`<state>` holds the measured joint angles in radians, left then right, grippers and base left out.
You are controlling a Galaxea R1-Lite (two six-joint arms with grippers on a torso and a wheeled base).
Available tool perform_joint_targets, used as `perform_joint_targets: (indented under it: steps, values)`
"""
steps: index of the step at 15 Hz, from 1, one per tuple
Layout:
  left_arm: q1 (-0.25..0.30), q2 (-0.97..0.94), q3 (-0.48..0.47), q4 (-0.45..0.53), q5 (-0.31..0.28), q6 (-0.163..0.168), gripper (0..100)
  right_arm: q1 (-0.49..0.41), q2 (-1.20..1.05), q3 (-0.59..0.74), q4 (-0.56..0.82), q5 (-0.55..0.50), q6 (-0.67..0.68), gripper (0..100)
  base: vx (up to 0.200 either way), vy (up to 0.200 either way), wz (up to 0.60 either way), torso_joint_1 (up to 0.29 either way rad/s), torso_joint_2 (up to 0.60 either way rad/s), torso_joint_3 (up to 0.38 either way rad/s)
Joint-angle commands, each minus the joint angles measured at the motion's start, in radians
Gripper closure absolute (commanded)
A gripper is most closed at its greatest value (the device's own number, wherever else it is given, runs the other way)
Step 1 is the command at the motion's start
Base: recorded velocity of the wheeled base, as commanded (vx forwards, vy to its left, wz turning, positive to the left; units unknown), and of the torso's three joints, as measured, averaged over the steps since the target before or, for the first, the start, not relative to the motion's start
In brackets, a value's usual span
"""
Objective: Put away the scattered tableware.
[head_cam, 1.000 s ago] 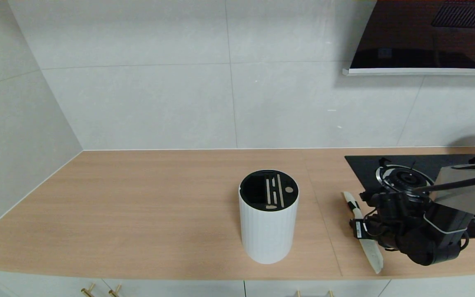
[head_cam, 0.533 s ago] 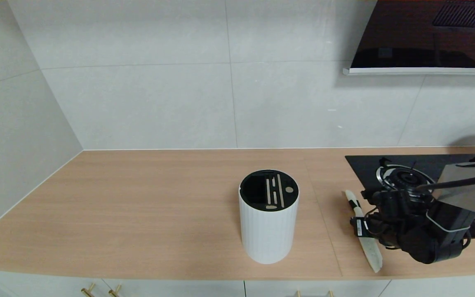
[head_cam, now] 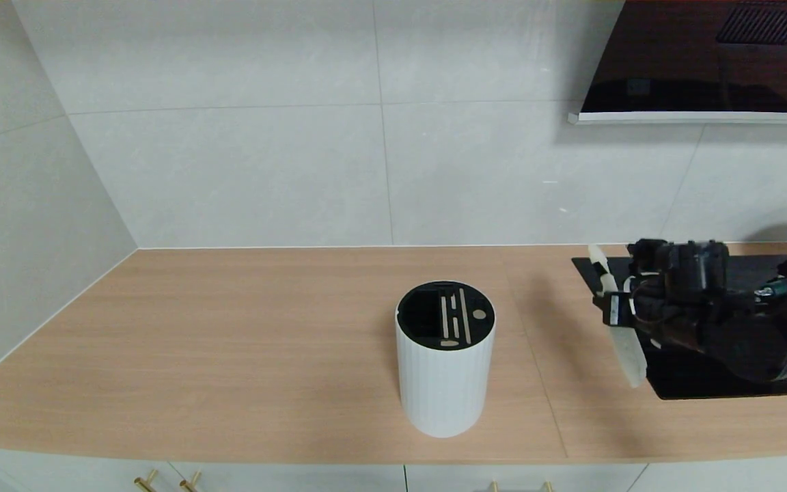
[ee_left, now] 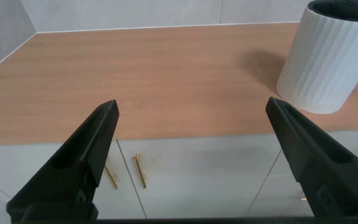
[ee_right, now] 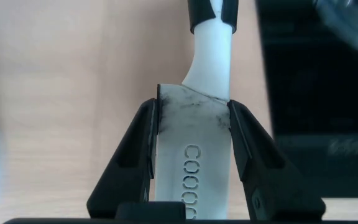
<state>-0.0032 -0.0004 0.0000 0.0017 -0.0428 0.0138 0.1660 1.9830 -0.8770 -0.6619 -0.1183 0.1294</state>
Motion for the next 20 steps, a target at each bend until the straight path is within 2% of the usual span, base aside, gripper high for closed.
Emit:
perform_joint_targets:
  steps: [1,2,3,6,8,10,12,13,14,15,17,19,20]
  values:
    - [0.000,0.000,0.000,0.000,0.000,0.000,0,0.063,-0.168,-0.186,0.131,0.006,-0.002,100,0.000,0.000,0.00,0.000,0.00,0.000]
    - [0.000,0.000,0.000,0.000,0.000,0.000,0,0.078,-0.179,-0.203,0.134,0.006,-0.002,100,0.000,0.000,0.00,0.000,0.00,0.000]
    - [0.000,0.000,0.000,0.000,0.001,0.000,0,0.147,-0.225,-0.217,0.134,0.005,-0.002,100,0.000,0.000,0.00,0.000,0.00,0.000]
    - [0.000,0.000,0.000,0.001,0.000,0.008,0,0.264,-0.311,-0.217,0.134,0.002,-0.004,100,0.000,0.000,0.00,0.000,0.00,0.000]
    - [0.000,0.000,0.000,0.001,0.000,0.008,0,0.330,-0.386,-0.177,0.131,-0.001,-0.004,100,0.000,0.000,0.00,0.000,0.00,0.000]
    - [0.000,0.000,0.000,0.000,-0.002,0.021,0,0.391,-0.432,-0.122,0.122,-0.004,-0.004,100,0.000,0.000,0.00,0.000,0.00,0.000]
    - [0.000,0.007,-0.008,0.000,-0.023,0.020,0,0.458,-0.441,-0.103,0.122,-0.007,-0.002,100,0.000,0.000,0.00,0.000,0.00,0.000]
    - [-0.006,0.034,-0.077,0.006,-0.097,0.017,0,0.504,-0.441,-0.086,0.122,-0.012,-0.004,100,0.000,0.000,0.00,0.000,0.00,0.000]
    - [-0.011,0.077,-0.141,0.011,-0.143,0.011,0,0.529,-0.440,-0.079,0.122,-0.018,-0.004,100,0.000,0.000,0.00,0.000,0.00,0.000]
    - [-0.012,0.192,-0.262,0.020,-0.206,-0.011,0,0.558,-0.435,-0.073,0.122,-0.029,-0.004,100,0.000,0.000,0.00,0.000,0.00,0.000]
    - [-0.020,0.435,-0.440,0.018,-0.335,-0.054,0,0.596,-0.426,-0.065,0.122,-0.029,-0.002,100,0.000,0.000,0.00,0.000,0.00,0.000]
    - [-0.029,0.715,-0.594,0.015,-0.477,-0.064,0,0.621,-0.398,-0.073,0.120,-0.032,0.003,100,0.000,0.000,0.00,0.000,0.00,0.000]
    - [-0.097,0.835,-0.653,0.012,-0.503,-0.066,0,0.632,-0.388,-0.073,0.119,-0.032,0.004,100,0.000,0.000,0.00,0.000,0.00,0.000]
